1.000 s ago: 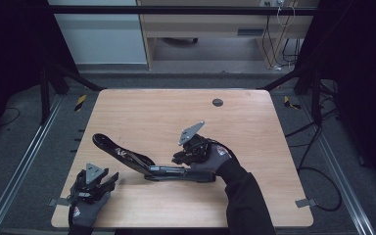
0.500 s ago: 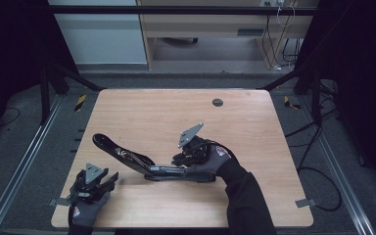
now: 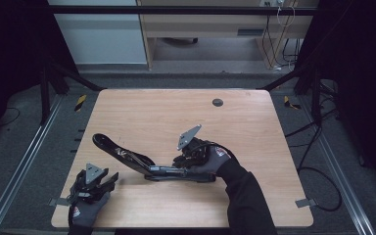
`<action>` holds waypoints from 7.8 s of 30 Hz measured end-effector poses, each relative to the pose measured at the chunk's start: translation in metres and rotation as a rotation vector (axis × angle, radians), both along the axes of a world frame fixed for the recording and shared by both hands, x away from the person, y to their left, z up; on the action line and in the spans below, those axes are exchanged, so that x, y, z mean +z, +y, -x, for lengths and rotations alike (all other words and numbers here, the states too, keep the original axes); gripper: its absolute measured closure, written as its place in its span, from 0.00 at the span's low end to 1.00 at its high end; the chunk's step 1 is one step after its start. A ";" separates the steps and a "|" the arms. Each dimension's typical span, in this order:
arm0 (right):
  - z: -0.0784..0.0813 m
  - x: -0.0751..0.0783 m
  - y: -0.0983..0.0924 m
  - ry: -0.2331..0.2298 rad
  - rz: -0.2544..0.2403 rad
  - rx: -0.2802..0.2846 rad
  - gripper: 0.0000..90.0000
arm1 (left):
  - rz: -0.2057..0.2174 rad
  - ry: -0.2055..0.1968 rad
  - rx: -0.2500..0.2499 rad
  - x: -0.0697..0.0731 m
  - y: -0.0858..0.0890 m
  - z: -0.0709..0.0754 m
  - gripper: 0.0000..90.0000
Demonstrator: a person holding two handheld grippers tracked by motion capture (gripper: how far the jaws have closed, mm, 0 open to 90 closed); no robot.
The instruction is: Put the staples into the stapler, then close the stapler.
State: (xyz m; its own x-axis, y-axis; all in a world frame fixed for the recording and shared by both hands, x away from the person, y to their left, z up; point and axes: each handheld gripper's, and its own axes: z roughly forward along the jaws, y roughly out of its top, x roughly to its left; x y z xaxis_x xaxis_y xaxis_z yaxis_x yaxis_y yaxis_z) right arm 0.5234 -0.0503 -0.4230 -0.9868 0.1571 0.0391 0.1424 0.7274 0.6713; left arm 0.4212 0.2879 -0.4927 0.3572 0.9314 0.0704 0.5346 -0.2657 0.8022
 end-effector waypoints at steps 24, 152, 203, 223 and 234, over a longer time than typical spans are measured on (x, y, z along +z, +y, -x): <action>-0.006 -0.013 0.003 0.001 0.045 0.029 0.87 | -0.001 0.005 0.001 -0.001 0.000 -0.001 0.61; 0.084 -0.057 -0.106 -0.072 -0.206 -0.722 1.00 | 0.273 -0.240 0.033 0.090 -0.024 -0.002 0.40; 0.080 -0.076 -0.099 -0.033 -0.206 -0.736 1.00 | 0.364 -0.291 0.015 0.104 -0.046 -0.004 0.70; 0.080 -0.077 -0.099 -0.029 -0.211 -0.738 1.00 | 0.241 -0.329 0.004 0.115 -0.080 -0.002 0.70; 0.080 -0.077 -0.099 -0.032 -0.211 -0.738 1.00 | 0.164 -0.356 0.003 0.118 -0.101 0.000 0.70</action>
